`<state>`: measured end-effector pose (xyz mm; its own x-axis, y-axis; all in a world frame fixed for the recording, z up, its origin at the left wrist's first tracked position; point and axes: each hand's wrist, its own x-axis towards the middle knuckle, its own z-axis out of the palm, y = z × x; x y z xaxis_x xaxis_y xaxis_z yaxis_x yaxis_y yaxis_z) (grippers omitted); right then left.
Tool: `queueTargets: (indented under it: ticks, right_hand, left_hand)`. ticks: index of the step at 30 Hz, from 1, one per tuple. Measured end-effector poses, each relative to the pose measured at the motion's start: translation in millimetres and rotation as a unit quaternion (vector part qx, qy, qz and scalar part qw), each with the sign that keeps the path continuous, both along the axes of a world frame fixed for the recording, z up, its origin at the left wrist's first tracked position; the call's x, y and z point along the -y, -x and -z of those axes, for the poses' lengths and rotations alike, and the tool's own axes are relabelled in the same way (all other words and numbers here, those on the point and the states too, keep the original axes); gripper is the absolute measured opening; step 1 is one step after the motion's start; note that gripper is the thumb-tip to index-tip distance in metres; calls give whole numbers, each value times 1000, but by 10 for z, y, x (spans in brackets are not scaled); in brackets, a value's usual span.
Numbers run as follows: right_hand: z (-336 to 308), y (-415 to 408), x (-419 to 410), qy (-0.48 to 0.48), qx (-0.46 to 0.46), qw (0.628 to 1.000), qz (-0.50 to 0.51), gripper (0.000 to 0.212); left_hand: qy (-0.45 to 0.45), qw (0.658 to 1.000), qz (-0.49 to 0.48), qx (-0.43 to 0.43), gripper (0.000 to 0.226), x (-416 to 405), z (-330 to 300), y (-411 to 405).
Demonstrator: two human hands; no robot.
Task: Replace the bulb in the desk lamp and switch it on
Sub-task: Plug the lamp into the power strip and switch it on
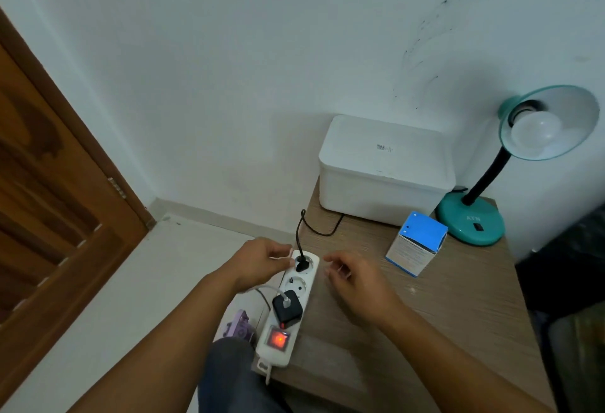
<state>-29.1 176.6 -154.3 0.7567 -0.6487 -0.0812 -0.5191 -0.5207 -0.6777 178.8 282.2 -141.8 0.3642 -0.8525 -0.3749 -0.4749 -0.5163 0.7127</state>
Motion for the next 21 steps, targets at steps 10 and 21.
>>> queueTargets:
  ticks: [10, 21]
  right_hand:
    - [-83, 850, 118, 17, 71, 989, 125, 23]
    - [42, 1807, 398, 15, 73, 965, 250, 29]
  left_hand:
    - [158, 975, -36, 153, 36, 239, -704, 482]
    - [170, 971, 116, 123, 44, 758, -310, 2002]
